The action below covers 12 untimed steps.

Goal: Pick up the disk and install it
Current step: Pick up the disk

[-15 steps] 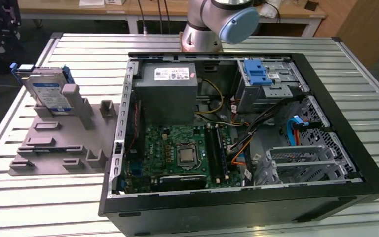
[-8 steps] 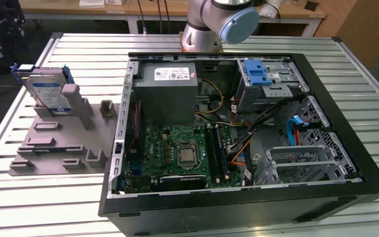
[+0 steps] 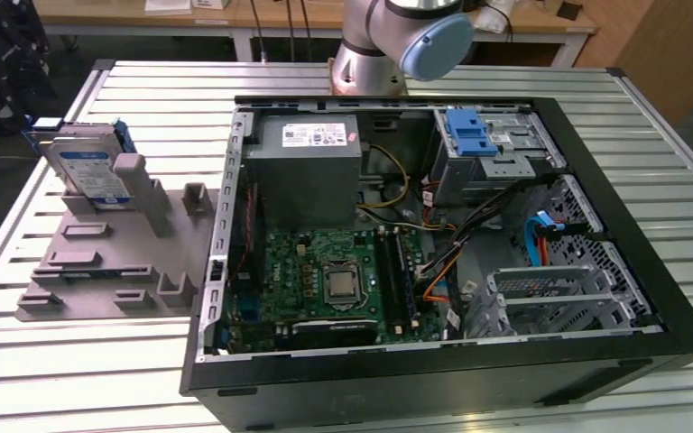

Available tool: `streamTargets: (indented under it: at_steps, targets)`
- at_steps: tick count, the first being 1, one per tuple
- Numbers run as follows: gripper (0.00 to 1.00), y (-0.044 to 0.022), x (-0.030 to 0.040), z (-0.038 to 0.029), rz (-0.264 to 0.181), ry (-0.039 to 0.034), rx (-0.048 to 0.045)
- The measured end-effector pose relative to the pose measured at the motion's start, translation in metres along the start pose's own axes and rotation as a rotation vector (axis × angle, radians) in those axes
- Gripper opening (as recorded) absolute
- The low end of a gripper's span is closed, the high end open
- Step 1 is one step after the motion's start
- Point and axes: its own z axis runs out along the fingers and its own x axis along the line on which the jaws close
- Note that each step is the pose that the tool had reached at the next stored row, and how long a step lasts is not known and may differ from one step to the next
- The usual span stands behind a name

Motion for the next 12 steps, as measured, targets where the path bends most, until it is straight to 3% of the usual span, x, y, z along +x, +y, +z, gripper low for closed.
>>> streamTargets:
  at_steps: [12]
  targets:
    - [0.65, 0.0045, -0.0053, 0.0193, -0.001, 0.0, 0.0004]
